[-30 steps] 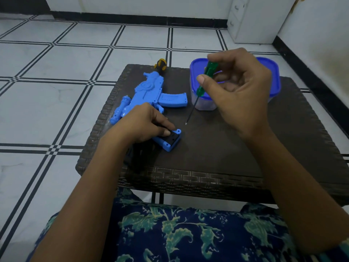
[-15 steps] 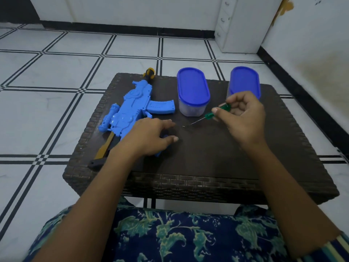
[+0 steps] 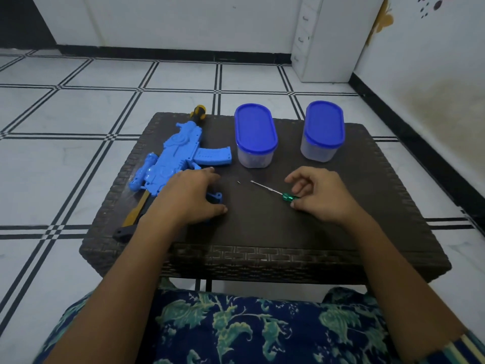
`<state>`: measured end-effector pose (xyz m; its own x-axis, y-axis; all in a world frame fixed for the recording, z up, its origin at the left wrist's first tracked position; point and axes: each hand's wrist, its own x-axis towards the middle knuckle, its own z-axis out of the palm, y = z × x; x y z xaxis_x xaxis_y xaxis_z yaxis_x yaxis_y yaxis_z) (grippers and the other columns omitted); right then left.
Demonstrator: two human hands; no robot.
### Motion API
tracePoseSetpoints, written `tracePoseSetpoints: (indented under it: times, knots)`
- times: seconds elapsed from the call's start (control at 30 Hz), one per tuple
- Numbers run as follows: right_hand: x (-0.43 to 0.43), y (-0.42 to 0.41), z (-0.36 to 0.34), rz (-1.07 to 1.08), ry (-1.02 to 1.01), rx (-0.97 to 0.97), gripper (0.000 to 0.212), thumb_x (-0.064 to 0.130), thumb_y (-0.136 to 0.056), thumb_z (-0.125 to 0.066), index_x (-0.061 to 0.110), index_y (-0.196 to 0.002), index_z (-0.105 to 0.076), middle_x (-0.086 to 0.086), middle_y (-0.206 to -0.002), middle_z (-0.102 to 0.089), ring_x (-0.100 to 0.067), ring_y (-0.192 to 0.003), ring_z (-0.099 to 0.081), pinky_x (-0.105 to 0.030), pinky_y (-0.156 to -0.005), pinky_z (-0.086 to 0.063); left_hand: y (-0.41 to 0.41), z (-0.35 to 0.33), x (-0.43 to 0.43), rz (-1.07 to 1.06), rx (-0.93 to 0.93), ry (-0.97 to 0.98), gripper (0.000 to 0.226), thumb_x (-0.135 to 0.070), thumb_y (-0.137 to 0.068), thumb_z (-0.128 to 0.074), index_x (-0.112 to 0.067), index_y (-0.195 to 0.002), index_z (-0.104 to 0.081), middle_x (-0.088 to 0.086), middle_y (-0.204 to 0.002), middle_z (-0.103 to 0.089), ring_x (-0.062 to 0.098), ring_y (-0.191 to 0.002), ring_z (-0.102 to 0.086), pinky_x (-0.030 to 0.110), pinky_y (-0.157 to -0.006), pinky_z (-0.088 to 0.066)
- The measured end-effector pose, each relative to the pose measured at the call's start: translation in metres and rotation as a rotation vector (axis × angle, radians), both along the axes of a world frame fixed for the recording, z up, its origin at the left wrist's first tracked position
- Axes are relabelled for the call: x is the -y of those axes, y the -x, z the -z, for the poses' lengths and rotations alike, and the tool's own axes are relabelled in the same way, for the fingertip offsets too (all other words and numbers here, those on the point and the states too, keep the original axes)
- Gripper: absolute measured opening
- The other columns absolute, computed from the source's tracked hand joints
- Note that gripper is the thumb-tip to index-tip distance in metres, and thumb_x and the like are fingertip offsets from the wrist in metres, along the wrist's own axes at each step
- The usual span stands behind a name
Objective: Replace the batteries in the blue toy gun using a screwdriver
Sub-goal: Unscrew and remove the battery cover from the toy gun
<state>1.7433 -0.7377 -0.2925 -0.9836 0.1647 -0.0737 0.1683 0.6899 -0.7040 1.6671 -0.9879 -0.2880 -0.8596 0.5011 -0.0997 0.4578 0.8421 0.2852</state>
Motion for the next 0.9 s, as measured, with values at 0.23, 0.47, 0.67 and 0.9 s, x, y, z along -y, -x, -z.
tracePoseSetpoints:
  times: [0.23,0.47,0.67,0.9]
  knots:
    - [0.037,0.008,-0.006,-0.146,-0.185,-0.158,0.04,0.01,-0.079,-0.077,0.021,-0.116,-0.066,0.008,-0.111,-0.06,-0.006,-0.1,-0.057,-0.02,-0.088,-0.046,-0.015,0.002,0.016,-0.097,-0.059,-0.048,0.073,-0.056,-0.068,-0.074,-0.017,-0.127,-0.057,0.002,-0.147,-0.042,0.021,-0.132,-0.04,0.035,-0.101,-0.039]
    - [0.095,0.023,0.007,-0.443,-0.105,-0.31,0.04,0.002,-0.077,-0.075,0.014,-0.115,-0.069,0.003,-0.113,-0.068,-0.004,-0.102,-0.06,-0.011,-0.082,-0.046,-0.014,-0.005,0.016,-0.14,-0.117,-0.01,0.056,-0.063,-0.06,-0.072,-0.013,-0.082,-0.065,0.003,-0.079,-0.057,0.019,-0.079,-0.052,0.032,-0.06,-0.038]
    - [0.101,0.032,0.014,-0.464,-0.111,-0.367,0.039,-0.008,-0.076,-0.071,0.009,-0.111,-0.072,-0.002,-0.106,-0.071,-0.01,-0.095,-0.065,-0.021,-0.086,-0.051,-0.013,-0.012,0.017,-0.103,-0.113,0.013,0.048,-0.056,-0.063,-0.074,-0.012,-0.07,-0.055,0.001,-0.063,-0.043,0.022,-0.077,-0.051,0.03,-0.058,-0.03]
    - [0.101,0.038,0.019,-0.487,-0.13,-0.397,0.035,-0.011,-0.07,-0.077,0.003,-0.102,-0.075,-0.008,-0.097,-0.075,-0.019,-0.087,-0.07,-0.019,-0.081,-0.052,-0.017,-0.02,0.019,-0.07,-0.12,0.001,0.048,-0.053,-0.067,-0.076,-0.016,-0.073,-0.046,-0.001,-0.068,-0.032,0.019,-0.072,-0.042,0.03,-0.061,-0.032]
